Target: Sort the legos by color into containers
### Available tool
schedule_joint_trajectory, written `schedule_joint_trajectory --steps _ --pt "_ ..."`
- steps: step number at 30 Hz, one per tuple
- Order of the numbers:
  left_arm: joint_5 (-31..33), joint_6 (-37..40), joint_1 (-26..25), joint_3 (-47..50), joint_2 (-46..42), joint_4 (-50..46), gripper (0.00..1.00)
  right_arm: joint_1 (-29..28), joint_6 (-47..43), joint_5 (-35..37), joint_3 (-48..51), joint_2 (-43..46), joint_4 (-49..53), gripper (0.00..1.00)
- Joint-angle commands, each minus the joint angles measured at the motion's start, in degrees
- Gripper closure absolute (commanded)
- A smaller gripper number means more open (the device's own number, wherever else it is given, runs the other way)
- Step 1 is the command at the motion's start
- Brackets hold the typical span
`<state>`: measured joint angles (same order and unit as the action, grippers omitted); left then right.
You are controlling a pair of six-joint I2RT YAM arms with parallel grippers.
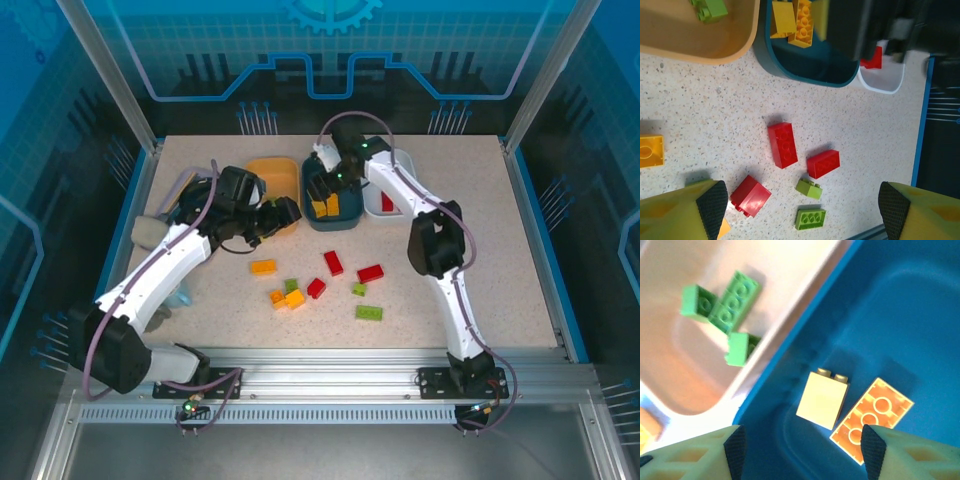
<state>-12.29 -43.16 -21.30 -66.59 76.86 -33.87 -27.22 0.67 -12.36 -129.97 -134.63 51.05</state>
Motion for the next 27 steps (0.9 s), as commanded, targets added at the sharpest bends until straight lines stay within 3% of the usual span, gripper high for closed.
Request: schedule_joint_trajectory --steps 1,8,16,22,27 --pt "-0.03 2.47 -1.09 0.77 -1.71 -3.45 0.18 -0.46 4.12 1.77 5.34 11.25 -3.97 0.37" --pt "1.72 5.66 -2.43 2.77 -4.58 -8.66 0.18 -1.14 13.31 4.29 28.60 31.44 -15.63 0.41" --pt "3.30 6.06 -2.61 7.50 -7.96 -13.86 0.21 -2.97 21.67 3.75 49.57 49.77 -19.05 0.41" --pt "4.47 4.33 -2.93 7.58 -1.65 -16.37 0.28 -10.41 24.11 4.67 61.01 57.40 -16.65 0.40" --pt "6.08 3.61 -5.42 3.82 8.63 -16.24 0.32 -15.36 24.03 -2.94 70.20 62.00 -22.38 0.36"
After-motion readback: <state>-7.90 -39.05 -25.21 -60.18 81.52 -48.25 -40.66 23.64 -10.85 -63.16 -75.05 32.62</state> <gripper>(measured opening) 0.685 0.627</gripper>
